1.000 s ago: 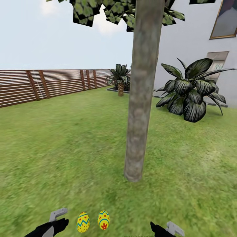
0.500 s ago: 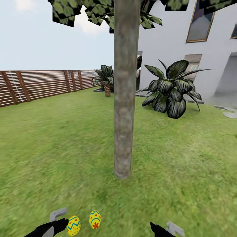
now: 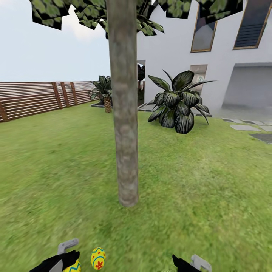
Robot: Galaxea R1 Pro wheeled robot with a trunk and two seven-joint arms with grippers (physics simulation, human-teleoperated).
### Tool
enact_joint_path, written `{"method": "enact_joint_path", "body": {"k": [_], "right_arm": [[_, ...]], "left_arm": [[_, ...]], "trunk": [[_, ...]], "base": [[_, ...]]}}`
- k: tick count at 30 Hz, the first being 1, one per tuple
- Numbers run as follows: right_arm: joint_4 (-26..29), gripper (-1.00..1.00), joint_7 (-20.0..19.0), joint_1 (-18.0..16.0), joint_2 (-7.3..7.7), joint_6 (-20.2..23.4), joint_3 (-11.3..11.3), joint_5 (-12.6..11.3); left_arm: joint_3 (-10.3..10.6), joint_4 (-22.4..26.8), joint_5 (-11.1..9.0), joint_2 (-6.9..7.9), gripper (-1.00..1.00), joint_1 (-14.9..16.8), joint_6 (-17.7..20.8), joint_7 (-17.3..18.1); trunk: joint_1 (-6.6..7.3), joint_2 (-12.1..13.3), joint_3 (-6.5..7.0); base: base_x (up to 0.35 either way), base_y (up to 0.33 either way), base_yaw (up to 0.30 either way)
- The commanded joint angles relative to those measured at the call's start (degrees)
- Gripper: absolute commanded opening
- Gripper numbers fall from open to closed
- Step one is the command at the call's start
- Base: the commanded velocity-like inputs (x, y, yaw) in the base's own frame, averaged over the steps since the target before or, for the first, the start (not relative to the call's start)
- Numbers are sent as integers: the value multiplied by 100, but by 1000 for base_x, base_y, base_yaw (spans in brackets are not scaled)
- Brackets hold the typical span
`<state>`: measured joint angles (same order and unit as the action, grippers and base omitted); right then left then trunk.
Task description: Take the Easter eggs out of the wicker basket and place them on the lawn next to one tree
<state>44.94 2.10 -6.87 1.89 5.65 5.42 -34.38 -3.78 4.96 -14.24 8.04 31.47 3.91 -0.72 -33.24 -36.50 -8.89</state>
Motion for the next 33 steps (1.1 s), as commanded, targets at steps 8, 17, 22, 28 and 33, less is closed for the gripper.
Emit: {"method": "enact_joint_path", "body": {"k": [8, 17, 22, 28, 33], "right_arm": [[-207, 100, 19, -5, 5, 7, 14, -27], [-222, 100, 19, -6, 7, 7, 12, -25], [-222, 100, 19, -7, 5, 7, 15, -25], [-222, 100, 20, -5, 5, 7, 16, -25], [-222, 100, 19, -6, 5, 7, 20, -25]], "left_arm": [[-36, 15, -17, -12, 100, -1, 40, -8], [-36, 17, -17, -13, 100, -1, 40, -8], [-36, 17, -17, -13, 100, -1, 40, -8], [-37, 14, -17, -5, 100, -1, 24, -8], [-36, 14, -17, -4, 100, -2, 23, -11]], "trunk": [[175, 315, 158], [372, 676, 351], [394, 716, 389], [394, 716, 417], [394, 716, 442]], "base": [[0, 0, -277], [0, 0, -277], [0, 0, -277], [0, 0, -272], [0, 0, -261]]}}
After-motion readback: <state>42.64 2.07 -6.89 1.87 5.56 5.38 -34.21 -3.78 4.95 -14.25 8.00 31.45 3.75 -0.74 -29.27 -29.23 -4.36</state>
